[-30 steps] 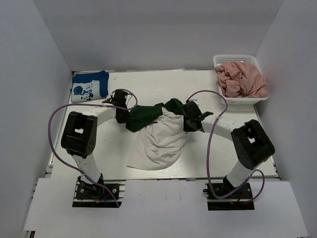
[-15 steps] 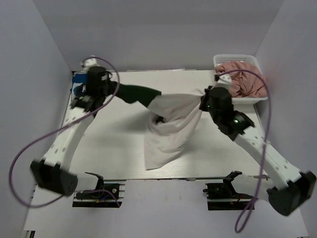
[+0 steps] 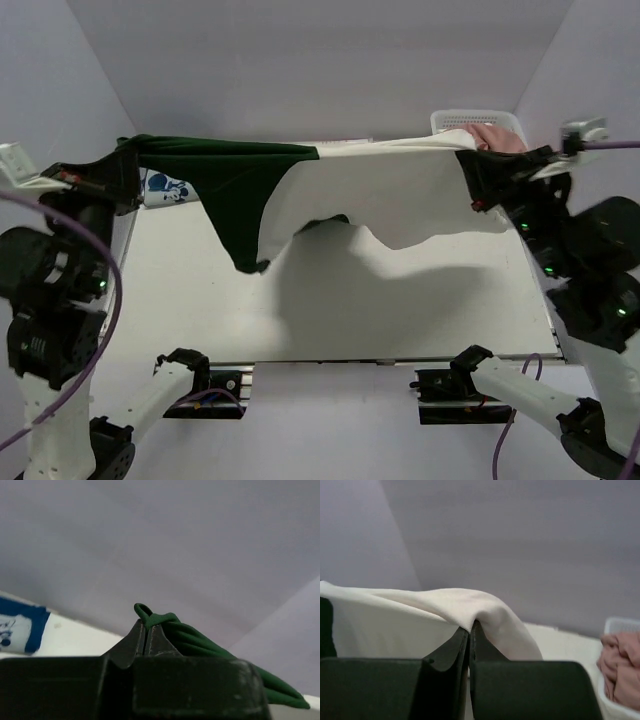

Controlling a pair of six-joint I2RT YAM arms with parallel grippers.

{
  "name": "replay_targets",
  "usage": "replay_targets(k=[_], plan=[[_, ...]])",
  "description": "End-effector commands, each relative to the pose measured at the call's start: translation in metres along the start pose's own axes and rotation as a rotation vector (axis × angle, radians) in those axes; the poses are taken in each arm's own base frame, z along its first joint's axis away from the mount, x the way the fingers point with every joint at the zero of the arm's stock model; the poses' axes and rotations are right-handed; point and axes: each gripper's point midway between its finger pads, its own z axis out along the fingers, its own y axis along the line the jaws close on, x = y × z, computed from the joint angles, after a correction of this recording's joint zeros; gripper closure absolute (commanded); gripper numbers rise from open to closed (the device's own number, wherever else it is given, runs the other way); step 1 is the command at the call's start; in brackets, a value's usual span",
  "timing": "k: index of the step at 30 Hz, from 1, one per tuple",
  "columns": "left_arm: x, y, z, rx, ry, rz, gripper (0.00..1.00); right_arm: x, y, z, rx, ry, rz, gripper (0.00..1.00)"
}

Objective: Fold and stack the t-shirts

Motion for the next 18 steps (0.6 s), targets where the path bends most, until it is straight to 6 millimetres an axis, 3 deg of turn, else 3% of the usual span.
replay_targets(k=[1, 3, 5, 8, 11, 12, 13, 15, 16, 17, 18], plan=[[-0.089, -0.015, -0.054, 0.073, -0.245, 0.006, 1.0, -0.082, 0.016, -0.045, -0.105, -0.18, -0.076, 1.0], [-0.118, -0.03, -0.078, 0.15, -0.307, 0.006, 1.0, -0.111, 0.033, -0.064, -0.195, -0.237, -0.077, 1.0], [-0.145, -0.039, -0.096, 0.185, -0.371, 0.016, 1.0, -0.123, 0.039, -0.071, -0.228, -0.27, -0.076, 1.0], [-0.167, -0.052, -0.101, 0.211, -0.41, 0.013, 1.0, -0.143, 0.052, -0.088, -0.302, -0.324, -0.088, 1.0], [-0.186, -0.058, -0.097, 0.193, -0.452, 0.027, 1.0, -0.154, 0.045, -0.083, -0.254, -0.352, -0.108, 1.0], [-0.179, -0.06, -0.076, 0.169, -0.429, 0.048, 1.0, -0.155, 0.044, -0.08, -0.245, -0.353, -0.113, 1.0], [-0.183, -0.061, -0.071, 0.159, -0.446, 0.053, 1.0, -0.153, 0.03, -0.062, -0.155, -0.345, -0.11, 1.0], [-0.174, -0.056, -0.046, 0.101, -0.428, 0.069, 1.0, -0.15, 0.023, -0.047, -0.105, -0.335, -0.118, 1.0], [-0.163, -0.056, -0.02, 0.065, -0.404, 0.08, 1.0, -0.136, 0.014, -0.02, -0.045, -0.29, -0.116, 1.0], [-0.156, -0.043, -0.004, -0.018, -0.402, 0.079, 1.0, -0.128, 0.012, -0.009, -0.028, -0.268, -0.118, 1.0], [-0.144, -0.036, 0.014, -0.071, -0.384, 0.103, 1.0, -0.108, 0.008, 0.01, -0.002, -0.214, -0.123, 1.0]])
